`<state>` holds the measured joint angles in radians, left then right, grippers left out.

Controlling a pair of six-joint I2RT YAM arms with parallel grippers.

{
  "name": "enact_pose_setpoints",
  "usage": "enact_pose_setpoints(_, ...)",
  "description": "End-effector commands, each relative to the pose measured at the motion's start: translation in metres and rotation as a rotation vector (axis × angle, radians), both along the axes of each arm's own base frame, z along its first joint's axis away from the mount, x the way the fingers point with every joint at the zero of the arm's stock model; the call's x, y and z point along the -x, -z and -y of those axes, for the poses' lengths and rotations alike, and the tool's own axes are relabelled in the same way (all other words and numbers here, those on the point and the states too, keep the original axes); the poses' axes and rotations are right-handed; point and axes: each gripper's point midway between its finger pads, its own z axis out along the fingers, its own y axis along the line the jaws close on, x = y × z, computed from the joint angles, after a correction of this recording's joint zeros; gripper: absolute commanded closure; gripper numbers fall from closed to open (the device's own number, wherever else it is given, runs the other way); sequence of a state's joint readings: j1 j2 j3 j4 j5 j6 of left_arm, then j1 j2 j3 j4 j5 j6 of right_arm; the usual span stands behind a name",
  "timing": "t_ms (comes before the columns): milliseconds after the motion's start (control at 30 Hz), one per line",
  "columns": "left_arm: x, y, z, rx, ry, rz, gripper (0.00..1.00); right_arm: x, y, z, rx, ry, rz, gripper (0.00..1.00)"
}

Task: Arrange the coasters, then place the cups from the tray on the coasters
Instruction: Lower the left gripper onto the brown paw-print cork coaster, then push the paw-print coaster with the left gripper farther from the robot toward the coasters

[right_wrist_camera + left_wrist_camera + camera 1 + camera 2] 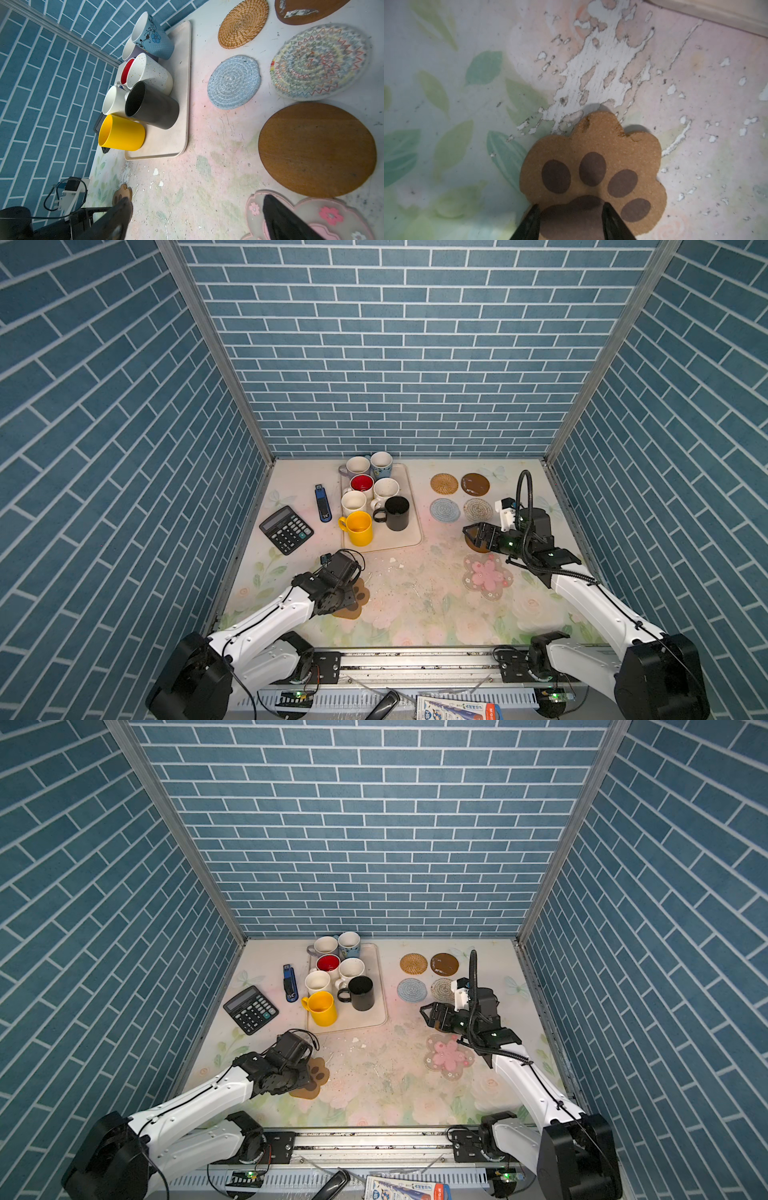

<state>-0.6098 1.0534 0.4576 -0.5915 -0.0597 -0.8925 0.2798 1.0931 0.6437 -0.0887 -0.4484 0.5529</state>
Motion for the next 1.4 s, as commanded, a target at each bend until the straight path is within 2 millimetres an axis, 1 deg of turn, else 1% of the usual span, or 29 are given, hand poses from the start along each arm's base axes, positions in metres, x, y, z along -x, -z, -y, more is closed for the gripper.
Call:
enact_pose_setpoints(0,-0.005,0.002,0.026,0.084,0.029,0.004,0.51,0.006,0.001,-0.002,-0.019,-0.007,-0.002,0.01)
enact_pose_setpoints(67,-0.004,-0.001,0.017,0.033,0.026,-0.007,0.51,0.006,0.0,-0.002,-0.019,-0.009,-0.001,0.01)
enact_pose_setpoints(100,-0.003,-0.004,0.01,-0.002,0.018,-0.005,0.5,0.006,0.0,-0.002,-0.02,-0.01,-0.002,0.01)
enact_pose_setpoints(200,0.001,-0.014,-0.008,-0.07,-0.003,0.017,0.46,0.007,0.001,-0.002,-0.021,-0.01,-0.001,0.01)
enact_pose_setpoints(300,0.005,-0.021,-0.023,-0.102,-0.028,0.03,0.43,0.006,0.0,-0.002,-0.022,-0.011,0.001,0.01)
enact_pose_setpoints(400,0.009,-0.021,-0.031,-0.104,-0.037,0.025,0.42,0.006,0.001,-0.003,-0.024,-0.013,-0.003,0.01)
enact_pose_setpoints(467,0.01,-0.019,-0.029,-0.078,-0.032,0.032,0.42,0.006,0.002,-0.003,-0.026,-0.013,-0.005,0.01)
enact_pose_setpoints(700,0.009,-0.001,-0.013,-0.004,-0.001,0.009,0.43,0.007,0.004,-0.003,-0.021,-0.017,-0.014,0.01)
enact_pose_setpoints(867,0.009,0.004,-0.012,-0.002,0.005,0.0,0.43,0.008,0.005,-0.003,-0.018,-0.02,-0.02,0.01)
enact_pose_setpoints(1033,0.007,0.007,-0.004,0.046,0.006,0.012,0.48,0.007,0.006,-0.004,-0.017,-0.021,-0.024,0.01)
enact_pose_setpoints(1167,0.004,0.009,0.009,0.115,0.008,0.013,0.49,0.007,0.006,-0.005,-0.022,-0.024,-0.026,0.01)
enact_pose_setpoints(1367,-0.008,0.005,0.034,0.19,0.018,0.032,0.49,0.008,0.004,-0.005,-0.025,-0.026,-0.024,0.01)
